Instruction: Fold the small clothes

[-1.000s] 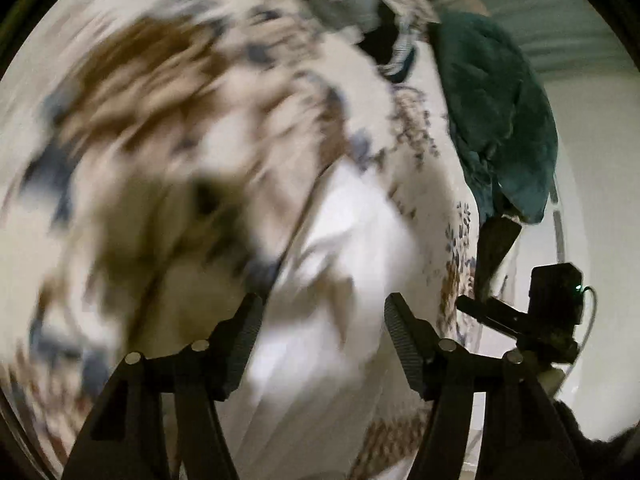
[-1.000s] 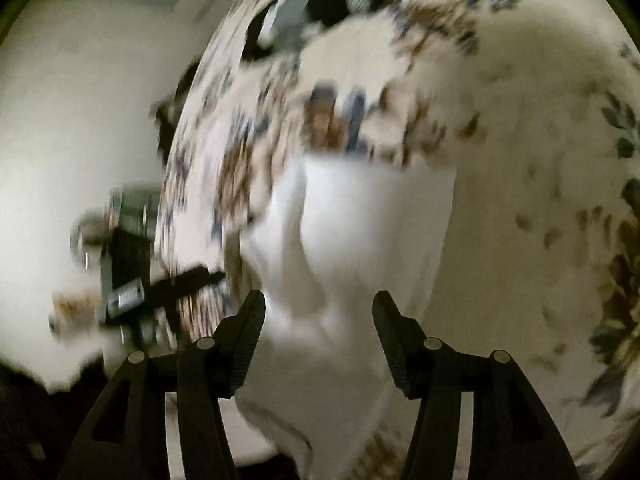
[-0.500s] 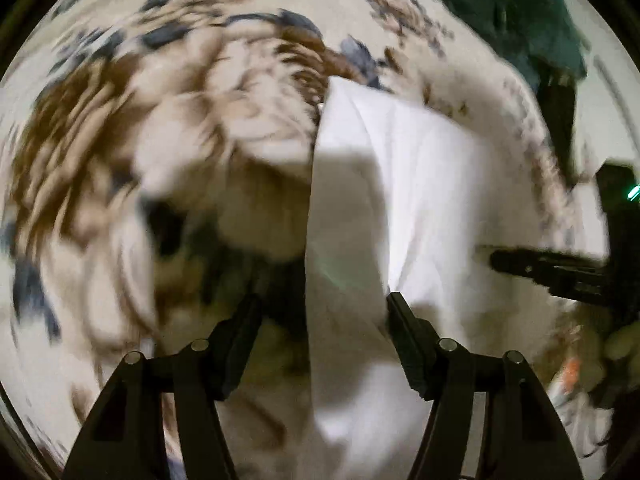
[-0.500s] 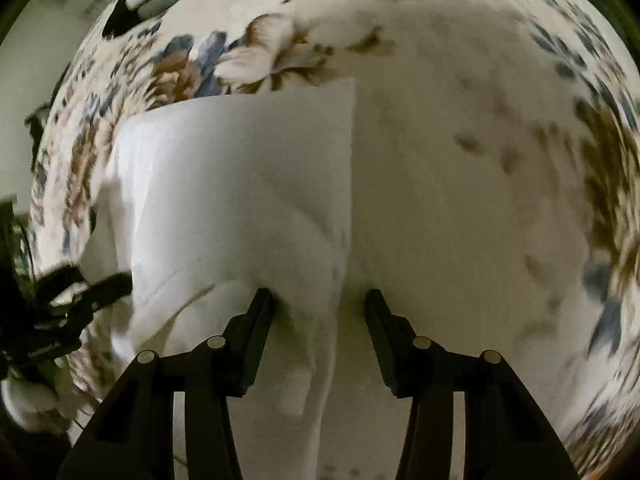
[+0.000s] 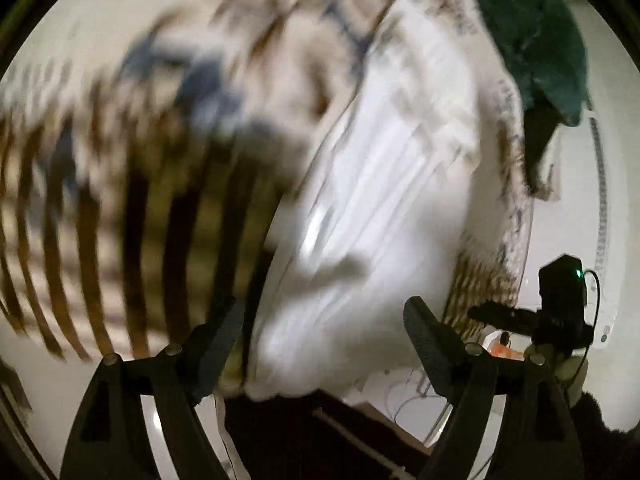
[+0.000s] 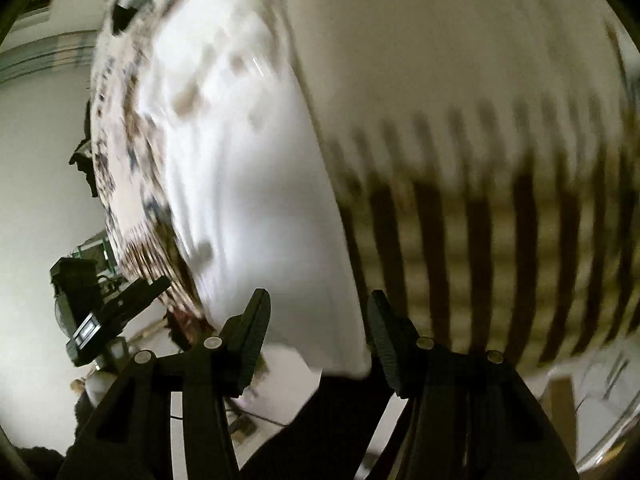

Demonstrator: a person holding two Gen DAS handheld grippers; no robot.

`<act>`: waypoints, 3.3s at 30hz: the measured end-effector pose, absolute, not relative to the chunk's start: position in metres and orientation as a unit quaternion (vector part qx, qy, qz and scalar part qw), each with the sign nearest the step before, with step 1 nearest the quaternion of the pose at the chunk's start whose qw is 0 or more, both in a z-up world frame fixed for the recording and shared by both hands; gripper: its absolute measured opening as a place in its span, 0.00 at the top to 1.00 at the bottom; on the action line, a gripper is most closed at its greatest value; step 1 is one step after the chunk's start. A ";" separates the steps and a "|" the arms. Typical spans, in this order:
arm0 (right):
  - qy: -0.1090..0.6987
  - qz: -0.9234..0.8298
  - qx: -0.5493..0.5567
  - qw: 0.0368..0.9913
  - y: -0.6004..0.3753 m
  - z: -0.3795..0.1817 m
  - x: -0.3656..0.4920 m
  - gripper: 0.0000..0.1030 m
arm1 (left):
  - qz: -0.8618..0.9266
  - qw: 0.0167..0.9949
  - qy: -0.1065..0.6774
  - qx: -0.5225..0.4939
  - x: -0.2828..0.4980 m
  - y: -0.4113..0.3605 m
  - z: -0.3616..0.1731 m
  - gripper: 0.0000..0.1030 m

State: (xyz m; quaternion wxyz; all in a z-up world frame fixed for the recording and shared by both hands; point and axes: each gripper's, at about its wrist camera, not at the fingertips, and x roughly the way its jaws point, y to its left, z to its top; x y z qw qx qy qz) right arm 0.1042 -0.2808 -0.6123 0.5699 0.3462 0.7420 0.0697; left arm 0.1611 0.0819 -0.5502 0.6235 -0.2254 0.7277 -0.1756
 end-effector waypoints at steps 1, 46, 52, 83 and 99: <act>0.745 0.069 0.348 0.564 -0.276 -0.620 0.094 0.49 | -0.172 0.617 0.733 -0.229 0.154 0.081 -0.559 0.21; 0.551 0.048 0.531 0.642 -0.308 -0.574 0.368 0.87 | -0.216 0.630 0.568 -0.484 0.417 0.048 -0.529 0.24; 0.533 0.015 0.513 0.673 -0.335 -0.571 0.354 0.45 | -0.205 0.671 0.566 -0.433 0.415 0.065 -0.519 0.24; 0.665 0.116 0.442 0.591 -0.321 -0.640 0.320 0.45 | -0.147 0.657 0.667 -0.319 0.345 0.048 -0.559 0.28; 0.687 0.102 0.420 0.584 -0.312 -0.633 0.309 0.57 | -0.212 0.643 0.645 -0.354 0.338 0.066 -0.567 0.21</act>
